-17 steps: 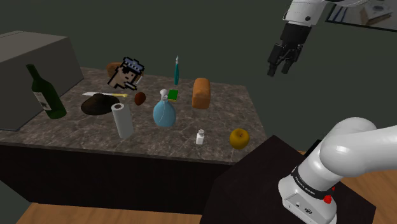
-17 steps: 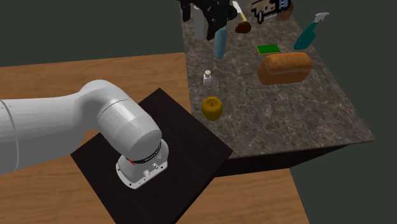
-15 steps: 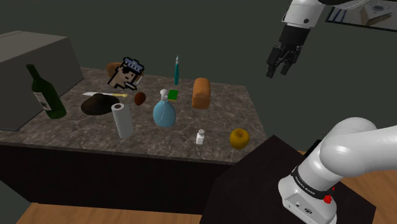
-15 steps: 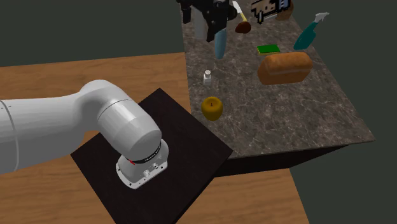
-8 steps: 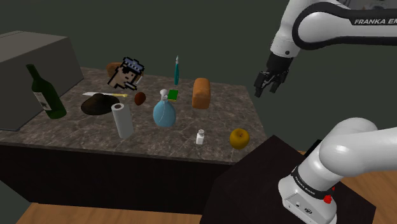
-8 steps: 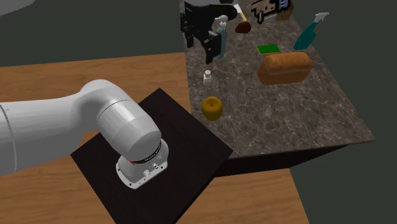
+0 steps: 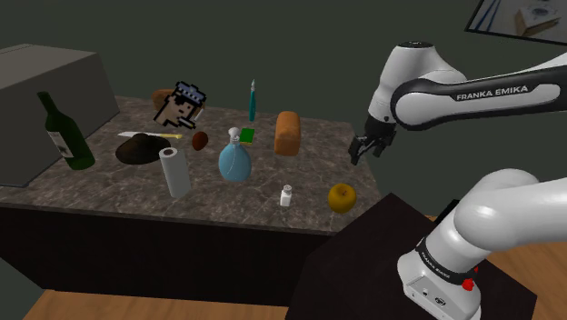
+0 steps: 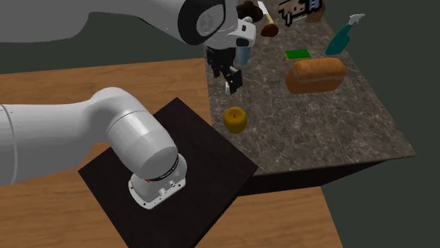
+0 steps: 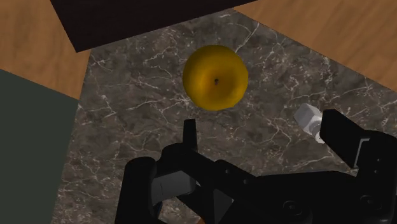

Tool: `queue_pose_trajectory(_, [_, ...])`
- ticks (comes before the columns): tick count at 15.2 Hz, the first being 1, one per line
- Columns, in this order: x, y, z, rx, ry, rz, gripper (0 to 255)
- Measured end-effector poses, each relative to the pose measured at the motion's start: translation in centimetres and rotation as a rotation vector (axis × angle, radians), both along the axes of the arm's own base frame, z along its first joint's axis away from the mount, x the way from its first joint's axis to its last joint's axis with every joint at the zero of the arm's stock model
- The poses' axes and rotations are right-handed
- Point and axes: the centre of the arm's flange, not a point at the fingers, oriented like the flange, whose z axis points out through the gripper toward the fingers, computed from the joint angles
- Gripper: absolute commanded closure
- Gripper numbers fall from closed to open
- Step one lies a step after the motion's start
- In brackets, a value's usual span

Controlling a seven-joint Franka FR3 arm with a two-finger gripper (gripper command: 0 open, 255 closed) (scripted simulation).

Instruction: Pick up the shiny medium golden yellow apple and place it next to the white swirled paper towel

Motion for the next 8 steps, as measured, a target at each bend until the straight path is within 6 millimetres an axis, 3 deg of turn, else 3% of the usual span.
queue_pose_trajectory(8, [1.3,0.2,-10.7,-0.087,-0.046,-0.074,0])
